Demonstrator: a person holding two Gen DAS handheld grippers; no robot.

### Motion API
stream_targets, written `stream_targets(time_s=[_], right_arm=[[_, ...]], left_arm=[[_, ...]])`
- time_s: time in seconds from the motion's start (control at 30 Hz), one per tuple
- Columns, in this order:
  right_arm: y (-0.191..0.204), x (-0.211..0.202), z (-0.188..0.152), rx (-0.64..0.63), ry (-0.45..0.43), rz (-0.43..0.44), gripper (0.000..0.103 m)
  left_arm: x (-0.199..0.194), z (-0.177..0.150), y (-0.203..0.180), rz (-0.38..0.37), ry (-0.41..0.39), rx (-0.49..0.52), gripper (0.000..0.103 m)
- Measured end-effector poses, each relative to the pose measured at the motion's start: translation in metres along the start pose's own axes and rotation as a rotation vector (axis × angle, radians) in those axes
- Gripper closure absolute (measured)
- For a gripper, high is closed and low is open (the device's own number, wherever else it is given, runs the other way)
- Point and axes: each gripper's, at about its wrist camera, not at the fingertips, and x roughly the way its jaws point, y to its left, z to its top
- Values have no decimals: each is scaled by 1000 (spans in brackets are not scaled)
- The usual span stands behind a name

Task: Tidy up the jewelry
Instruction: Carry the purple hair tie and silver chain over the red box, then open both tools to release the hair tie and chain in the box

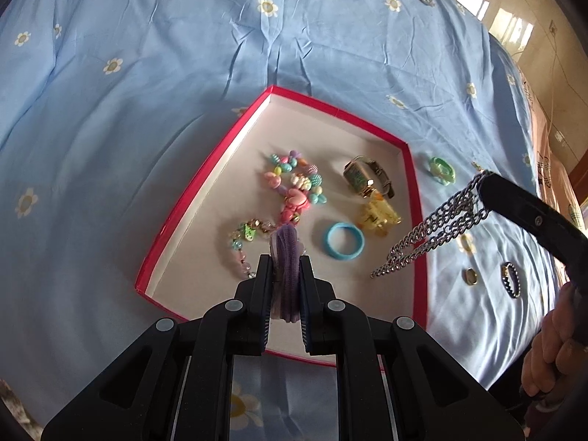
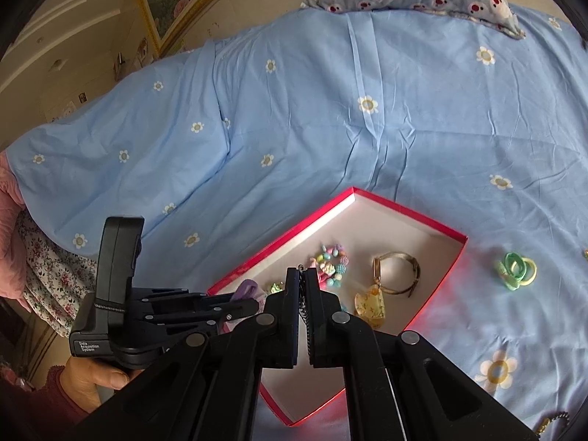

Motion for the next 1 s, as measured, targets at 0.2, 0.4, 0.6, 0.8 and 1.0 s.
stream_targets(time_s=[0.2,0.4,0.6,0.8,1.0], right_arm=[[-12,26,-17,34,73,-3,101],[-21,45,-30,53,122,-6,101],[-25,62,-43,68,179,-13,100],[-30,72,-49,85,217,-20,100],[-33,75,-52,98,234,-24,100]], left_arm=[[19,-6,9,2,46,-20,91],[25,-8,11,2,60,-22,91],[28,-6,12,-1,70,-18,88],[27,-7,12,4,69,-20,87],[28,-6,10,22,68,-14,81]])
